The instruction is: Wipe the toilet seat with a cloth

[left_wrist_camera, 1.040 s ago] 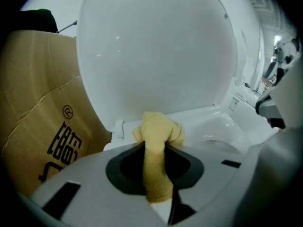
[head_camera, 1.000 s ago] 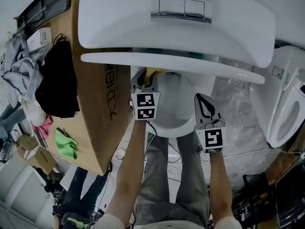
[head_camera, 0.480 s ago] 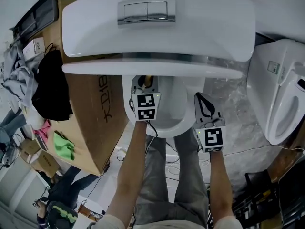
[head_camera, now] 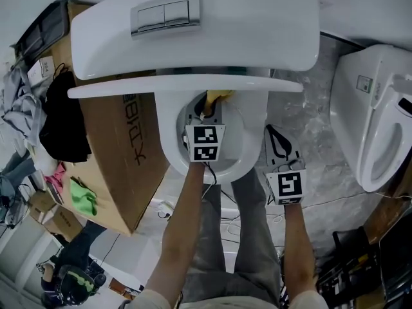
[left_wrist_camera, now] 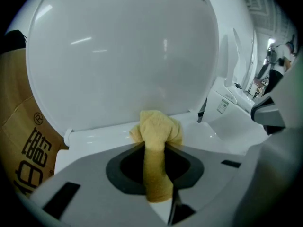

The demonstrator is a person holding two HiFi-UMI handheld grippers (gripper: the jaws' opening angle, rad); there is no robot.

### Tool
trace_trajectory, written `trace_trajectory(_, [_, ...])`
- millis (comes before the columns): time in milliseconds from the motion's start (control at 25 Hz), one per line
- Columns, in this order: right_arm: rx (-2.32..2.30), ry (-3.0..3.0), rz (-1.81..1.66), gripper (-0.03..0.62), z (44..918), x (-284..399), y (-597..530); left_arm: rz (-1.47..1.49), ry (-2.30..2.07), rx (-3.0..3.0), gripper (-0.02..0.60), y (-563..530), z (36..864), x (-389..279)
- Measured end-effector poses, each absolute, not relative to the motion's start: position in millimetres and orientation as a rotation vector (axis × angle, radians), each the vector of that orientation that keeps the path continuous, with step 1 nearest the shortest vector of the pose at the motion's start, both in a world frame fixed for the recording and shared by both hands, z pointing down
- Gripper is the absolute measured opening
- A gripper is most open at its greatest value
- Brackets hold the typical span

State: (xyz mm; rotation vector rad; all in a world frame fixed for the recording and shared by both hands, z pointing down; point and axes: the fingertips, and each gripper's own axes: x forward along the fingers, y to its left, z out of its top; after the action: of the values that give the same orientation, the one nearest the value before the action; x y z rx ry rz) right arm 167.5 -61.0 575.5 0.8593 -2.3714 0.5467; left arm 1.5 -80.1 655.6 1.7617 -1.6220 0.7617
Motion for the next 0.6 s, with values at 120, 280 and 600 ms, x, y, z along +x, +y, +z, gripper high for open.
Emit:
trace_trajectory(120, [0.871,-2.368,0.542,0.008,575,177,-62,0.757,-1.604,1.773,0.097,-83,656,15])
trace_trajectory(280, [0.89,-2.359,0.544,0.008,576,188,-61,0.764,-1.58,1.803,0.097,-87,655,33])
trace_trajectory(600, [0.885,-2.352,0.552,0.008,575,201,-53,0.77,-1.54,1.825,0.097,-87,657,56])
